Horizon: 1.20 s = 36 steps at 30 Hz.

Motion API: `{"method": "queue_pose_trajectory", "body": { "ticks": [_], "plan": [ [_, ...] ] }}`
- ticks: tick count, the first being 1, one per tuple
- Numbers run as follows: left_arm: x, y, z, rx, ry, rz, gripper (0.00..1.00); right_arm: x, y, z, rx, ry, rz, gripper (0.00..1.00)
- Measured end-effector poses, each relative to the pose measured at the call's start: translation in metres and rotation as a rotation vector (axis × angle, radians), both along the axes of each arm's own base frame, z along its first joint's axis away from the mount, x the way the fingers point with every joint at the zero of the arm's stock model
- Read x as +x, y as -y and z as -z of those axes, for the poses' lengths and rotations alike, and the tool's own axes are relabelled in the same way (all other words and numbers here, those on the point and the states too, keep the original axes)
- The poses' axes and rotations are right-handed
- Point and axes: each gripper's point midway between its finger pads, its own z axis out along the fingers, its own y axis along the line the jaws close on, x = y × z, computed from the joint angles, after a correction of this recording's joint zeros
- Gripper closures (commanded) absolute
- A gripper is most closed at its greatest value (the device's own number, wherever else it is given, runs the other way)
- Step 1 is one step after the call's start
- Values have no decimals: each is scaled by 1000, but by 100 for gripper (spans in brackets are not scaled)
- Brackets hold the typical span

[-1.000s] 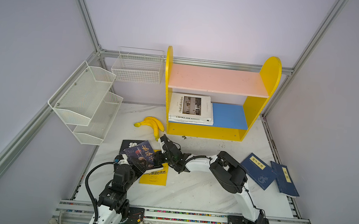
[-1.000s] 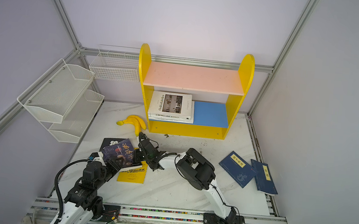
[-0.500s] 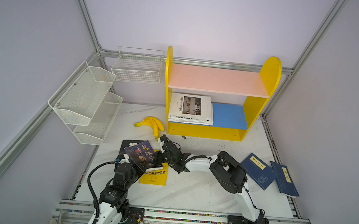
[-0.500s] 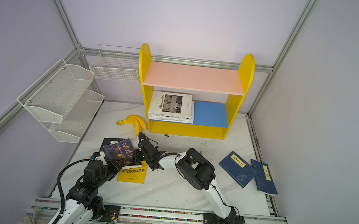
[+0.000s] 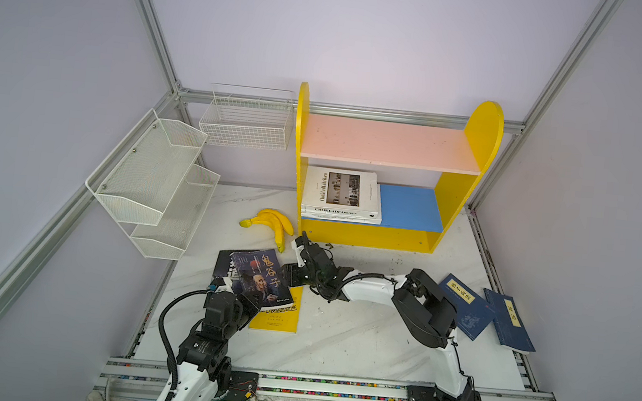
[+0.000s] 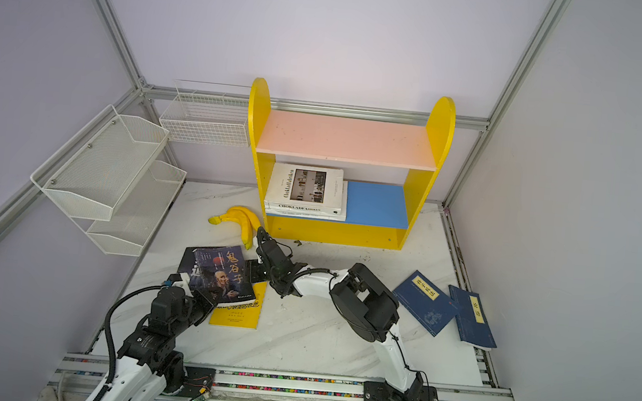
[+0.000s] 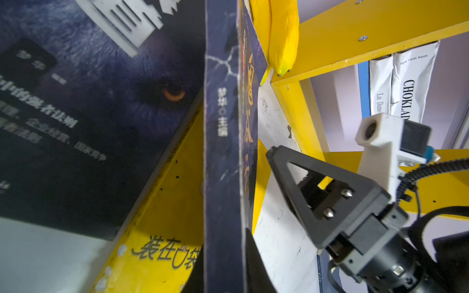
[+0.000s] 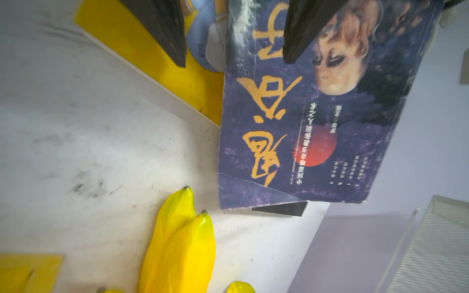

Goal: Stacking books/files
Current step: Pick up the book from the book.

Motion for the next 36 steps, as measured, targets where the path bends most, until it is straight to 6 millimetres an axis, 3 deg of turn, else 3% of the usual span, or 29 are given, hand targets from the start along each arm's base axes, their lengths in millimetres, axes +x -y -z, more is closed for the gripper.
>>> {"method": "queue_pose_trajectory", "body": {
  "ticks": [5, 8, 13, 19, 23, 29, 33, 36],
  "plan": [
    [-2, 5, -12, -7, 3, 32, 96, 21, 57, -80, 187, 34, 88, 20],
    [0, 13, -38, -13, 21, 85, 96, 30, 99, -115, 263, 68, 165, 14],
    [7, 39, -95, -56, 89, 227, 99, 12, 152, -158, 345, 115, 250, 3],
    [-3, 70, -144, -103, 195, 383, 98, -5, 216, -214, 460, 222, 359, 3],
    [-7, 90, -171, -145, 261, 470, 98, -6, 242, -231, 496, 260, 419, 3],
    [0, 125, -200, -177, 348, 589, 98, 0, 258, -225, 480, 242, 462, 3],
    [18, 150, -204, -180, 348, 633, 98, 1, 276, -226, 484, 240, 495, 3],
    [39, 161, -208, -176, 355, 630, 98, -3, 288, -237, 504, 262, 503, 3]
  ]
}}
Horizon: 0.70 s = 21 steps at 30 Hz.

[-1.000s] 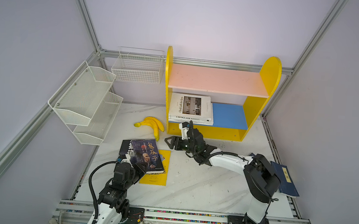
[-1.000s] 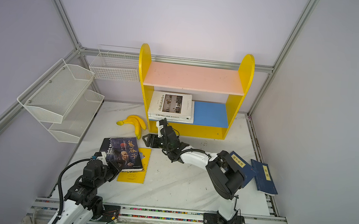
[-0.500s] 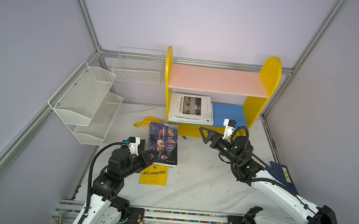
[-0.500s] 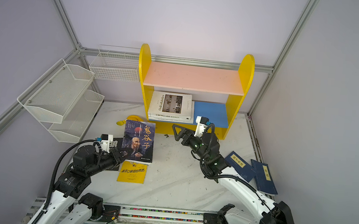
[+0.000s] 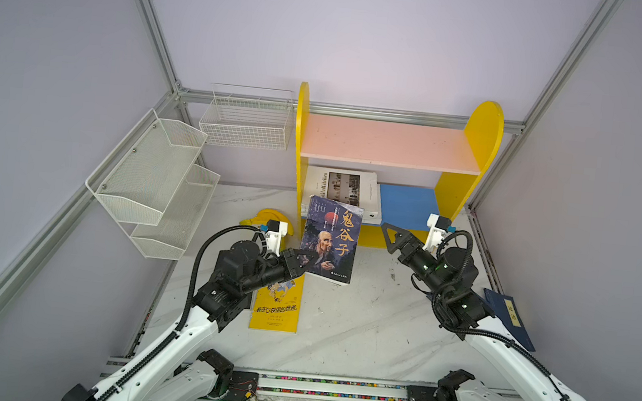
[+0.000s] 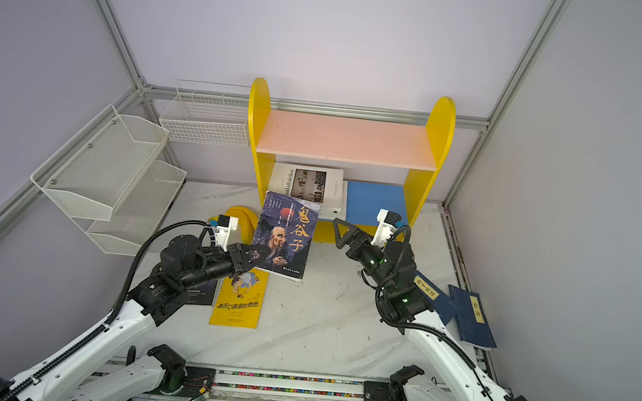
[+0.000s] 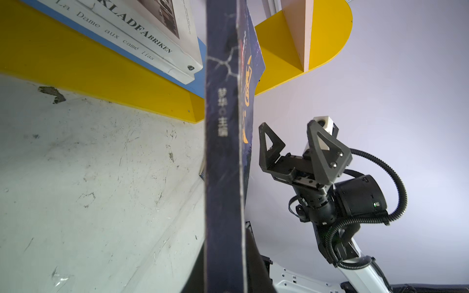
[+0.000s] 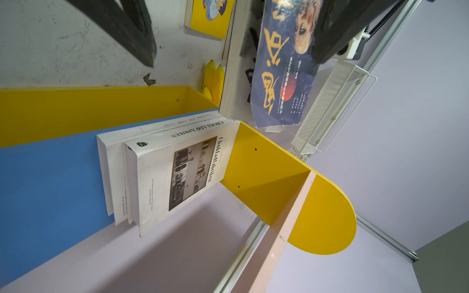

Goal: Stacking books/files
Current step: Pick up the book from the book, then pass the book.

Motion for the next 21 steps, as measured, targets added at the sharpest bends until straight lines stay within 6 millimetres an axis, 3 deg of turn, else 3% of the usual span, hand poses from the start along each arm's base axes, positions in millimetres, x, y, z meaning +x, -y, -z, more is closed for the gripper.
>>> {"method": "queue_pose_trajectory", "body": {
  "ticks": [4, 7, 15, 21],
  "plan": [
    [34, 15, -8, -6, 20, -19, 100, -12, 10, -19, 34, 43, -9, 3],
    [59, 27, -15, -17, 47, -41, 100, -20, 8, -18, 62, 41, -46, 3],
    [97, 44, -18, -59, 99, -126, 100, -30, -7, 36, 190, -100, -161, 5],
    [120, 57, -17, -117, 98, -181, 100, -22, -22, 59, 312, -163, -229, 6]
  ]
}}
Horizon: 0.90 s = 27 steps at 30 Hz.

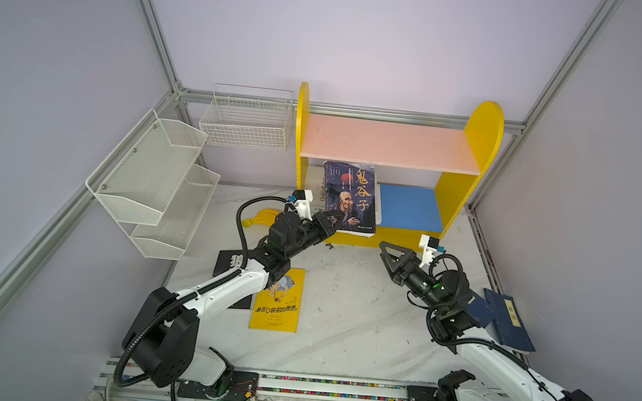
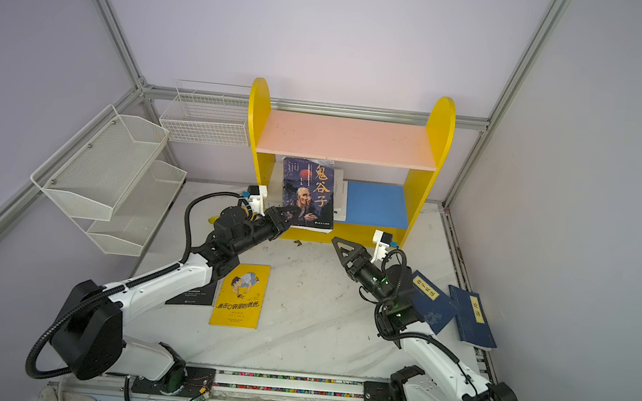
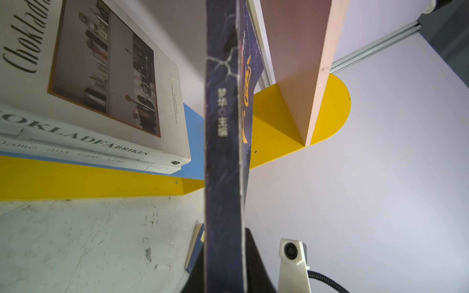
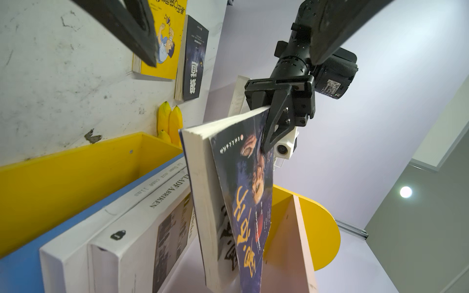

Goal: Stacking books/files
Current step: Pass the book.

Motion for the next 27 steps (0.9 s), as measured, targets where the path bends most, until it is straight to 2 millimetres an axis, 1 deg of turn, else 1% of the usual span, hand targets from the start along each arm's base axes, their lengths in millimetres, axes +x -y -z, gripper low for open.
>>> {"method": "queue_pose_trajectory", "body": {
  "ticks": [2, 4, 7, 10, 12, 14, 16, 18, 20, 22, 24, 27],
  "plan": [
    [6, 5, 2, -14, 1, -11, 100, 5, -6, 0, 15, 0, -18, 6],
    [10, 10, 3, -25, 1, -19, 100, 10, -14, -5, 27, 11, -38, 6],
    [11, 17, 5, -40, -3, -27, 100, 20, -28, -17, 49, 41, -62, 6],
    [10, 22, 3, -60, 3, -30, 100, 29, -41, -23, 64, 59, -81, 8],
    [9, 25, 1, -78, 6, -32, 100, 35, -48, -22, 73, 63, -91, 11],
    [9, 27, -1, -89, 12, -33, 100, 41, -54, -17, 80, 53, -96, 14],
    [9, 28, -3, -106, 14, -37, 100, 48, -59, -6, 80, 28, -97, 16],
    [8, 30, -5, -119, 15, -38, 100, 53, -61, 2, 84, 10, -89, 20],
    [8, 30, -6, -125, 17, -40, 100, 56, -61, 5, 93, 9, -77, 25],
    [8, 30, -7, -135, 15, -43, 100, 59, -58, -1, 109, 34, -52, 30],
    [7, 31, -8, -147, 13, -43, 100, 60, -55, -10, 127, 65, -27, 33],
    [5, 33, -12, -165, 19, -37, 100, 63, -48, -22, 157, 110, 13, 44]
  ]
}}
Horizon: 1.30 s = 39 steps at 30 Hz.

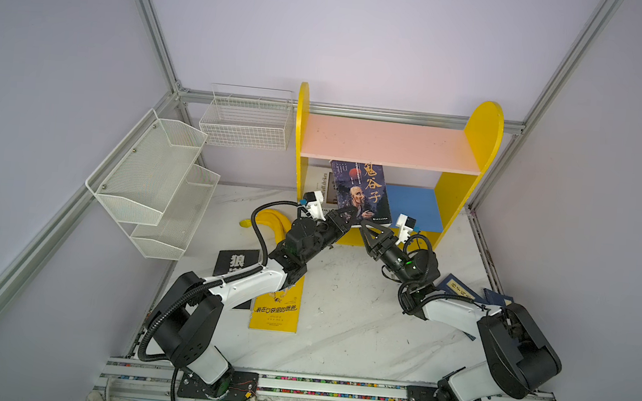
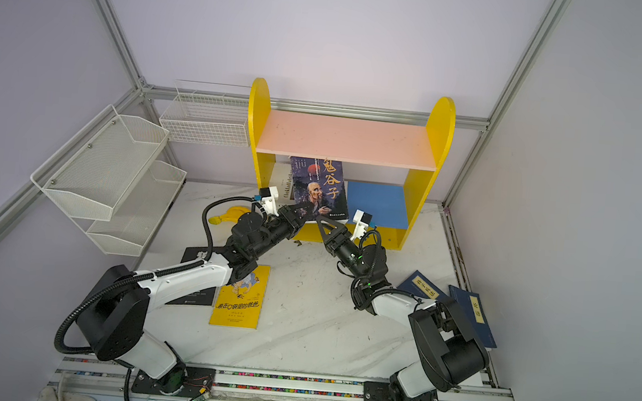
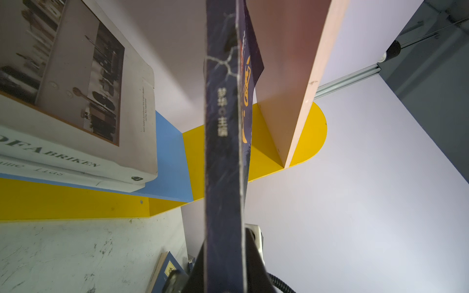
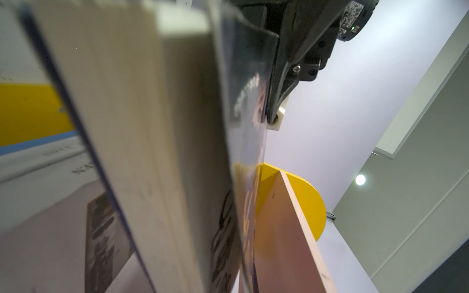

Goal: Stacking books/files
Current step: Pass the book.

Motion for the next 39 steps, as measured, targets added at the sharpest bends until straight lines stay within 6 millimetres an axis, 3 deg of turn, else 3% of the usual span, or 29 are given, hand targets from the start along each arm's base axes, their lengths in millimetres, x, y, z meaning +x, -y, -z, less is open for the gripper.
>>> {"method": "queue_pose_trajectory", "body": {
  "ticks": [8, 14, 16, 19, 21, 27, 34, 36, 39],
  "plan": [
    [-5, 5, -6, -27, 11, 15, 98, 7, 9, -13, 55, 22, 62, 70],
    [-4, 4, -6, -34, 6, 8, 95, 10, 11, -18, 84, 22, 75, 79],
    [-4, 3, -6, -34, 6, 7, 85, 10, 11, -19, 91, 20, 75, 81],
    [-4, 4, -7, -28, 12, 10, 52, 10, 12, -19, 92, 16, 71, 82],
    [-6, 4, -10, -26, 21, 19, 35, 12, 13, -15, 79, 4, 63, 82],
    [-6, -8, -16, 0, 38, 79, 17, 19, 15, -11, 11, -24, -34, 85],
    [4, -37, -16, 25, 50, 148, 16, 9, 13, -22, -154, -35, -180, 84],
    [4, -40, -18, 24, 56, 169, 22, 3, 10, -28, -198, -25, -218, 83],
    [1, -40, -20, 15, 66, 204, 43, -8, 8, -37, -235, -7, -268, 81]
  ]
}}
